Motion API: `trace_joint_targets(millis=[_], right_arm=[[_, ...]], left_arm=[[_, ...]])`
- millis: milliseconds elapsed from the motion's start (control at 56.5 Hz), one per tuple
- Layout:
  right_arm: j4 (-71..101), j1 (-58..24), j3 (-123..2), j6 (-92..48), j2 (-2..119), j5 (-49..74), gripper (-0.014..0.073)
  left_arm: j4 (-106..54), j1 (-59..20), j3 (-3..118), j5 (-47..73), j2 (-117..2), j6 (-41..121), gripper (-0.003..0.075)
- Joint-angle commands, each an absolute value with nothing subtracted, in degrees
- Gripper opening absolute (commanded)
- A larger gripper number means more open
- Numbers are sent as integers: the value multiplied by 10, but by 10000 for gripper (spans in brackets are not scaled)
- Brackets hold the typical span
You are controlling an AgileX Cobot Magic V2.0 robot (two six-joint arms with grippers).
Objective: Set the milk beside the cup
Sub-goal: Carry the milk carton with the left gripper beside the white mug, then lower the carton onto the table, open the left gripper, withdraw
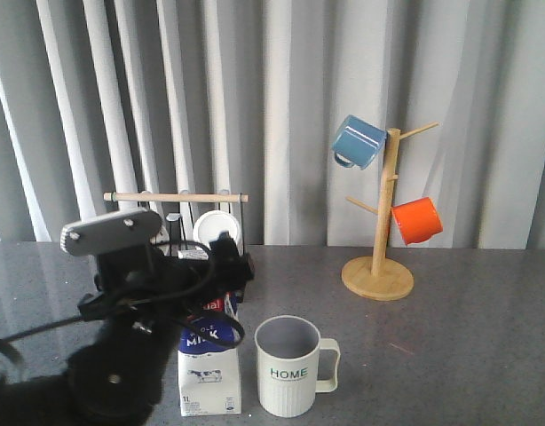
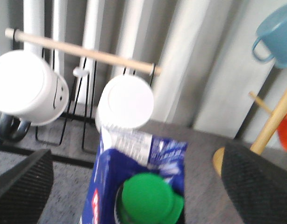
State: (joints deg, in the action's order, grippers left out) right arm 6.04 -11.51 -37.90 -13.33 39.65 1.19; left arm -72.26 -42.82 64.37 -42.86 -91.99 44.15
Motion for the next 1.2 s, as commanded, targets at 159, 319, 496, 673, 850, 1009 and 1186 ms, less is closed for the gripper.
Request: trace_joint_targets(millis=[159,319,496,673,850,1009,1186], right_arm=[[58,-110,-394,-134,395,-28,-8],[58,-110,-394,-134,395,-28,-8],[58,-110,-394,-134,395,-28,-8],[58,-110,-394,-134,395,-28,-8],[58,-110,-394,-134,395,-28,-8],[58,-110,-394,-134,395,-28,-8],[58,-110,-394,-134,395,-28,-8]], left_arm=[[-698,-428,657,-346,-773,444,241],[-699,-428,657,-343,-757,445,-8],[-699,-428,657,-343,-757,449,-8],[-695,-430,657,-309,-757,403,-8],[-677,-430,664,-296,-757,293,-8],[-409,-458,664,-212,-757,172,-7],[-91,-457,663,-46,-751,-3,-7]])
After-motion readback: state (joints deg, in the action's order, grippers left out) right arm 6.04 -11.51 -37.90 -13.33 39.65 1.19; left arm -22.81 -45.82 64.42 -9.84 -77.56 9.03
